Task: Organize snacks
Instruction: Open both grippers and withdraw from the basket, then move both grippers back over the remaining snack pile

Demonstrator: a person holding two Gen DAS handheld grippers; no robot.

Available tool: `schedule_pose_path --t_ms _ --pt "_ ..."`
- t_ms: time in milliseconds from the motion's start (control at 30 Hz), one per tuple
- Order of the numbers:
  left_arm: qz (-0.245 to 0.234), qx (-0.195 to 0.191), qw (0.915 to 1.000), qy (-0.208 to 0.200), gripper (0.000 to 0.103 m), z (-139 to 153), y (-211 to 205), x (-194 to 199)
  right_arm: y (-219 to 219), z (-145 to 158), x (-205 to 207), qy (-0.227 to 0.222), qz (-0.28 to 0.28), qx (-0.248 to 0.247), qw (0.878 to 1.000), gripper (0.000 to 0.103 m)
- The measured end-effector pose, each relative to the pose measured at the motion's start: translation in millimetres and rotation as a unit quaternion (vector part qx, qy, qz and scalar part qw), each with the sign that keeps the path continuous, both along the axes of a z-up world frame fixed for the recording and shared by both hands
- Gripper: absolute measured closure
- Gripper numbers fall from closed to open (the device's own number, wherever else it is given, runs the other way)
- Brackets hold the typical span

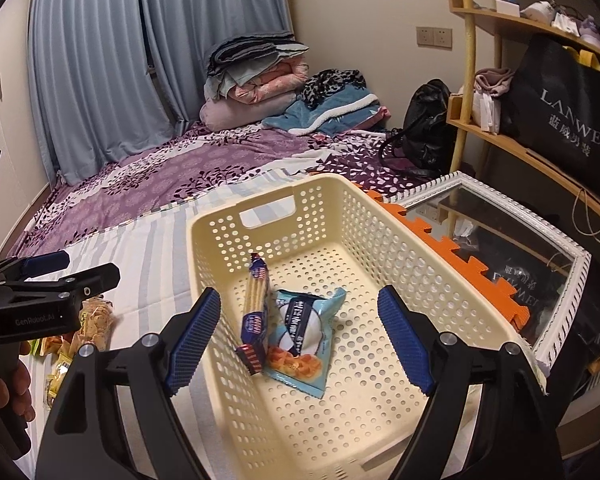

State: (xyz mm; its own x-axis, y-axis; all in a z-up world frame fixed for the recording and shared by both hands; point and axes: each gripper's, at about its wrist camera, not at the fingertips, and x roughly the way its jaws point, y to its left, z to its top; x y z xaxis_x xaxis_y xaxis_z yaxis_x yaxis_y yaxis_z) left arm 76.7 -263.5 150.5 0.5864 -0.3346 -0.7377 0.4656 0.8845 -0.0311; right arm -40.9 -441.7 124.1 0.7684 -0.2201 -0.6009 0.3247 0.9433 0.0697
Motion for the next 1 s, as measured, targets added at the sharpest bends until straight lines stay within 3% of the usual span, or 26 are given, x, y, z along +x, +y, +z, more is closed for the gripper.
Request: schedule_pose_path --t_ms 533,1000 --pt "0.068 -0.005 0.9976 0.010 0.003 -11.4 86.1 4.2 62.2 5.5 24.3 0.009 0.055 -0.020 0.998 0.023" --pt "0.139 -0.015 0.9897 0.029 0.003 -26.2 165.1 7.4 128.3 0.8 48.6 0.025 0.132 -0.015 0.991 0.021"
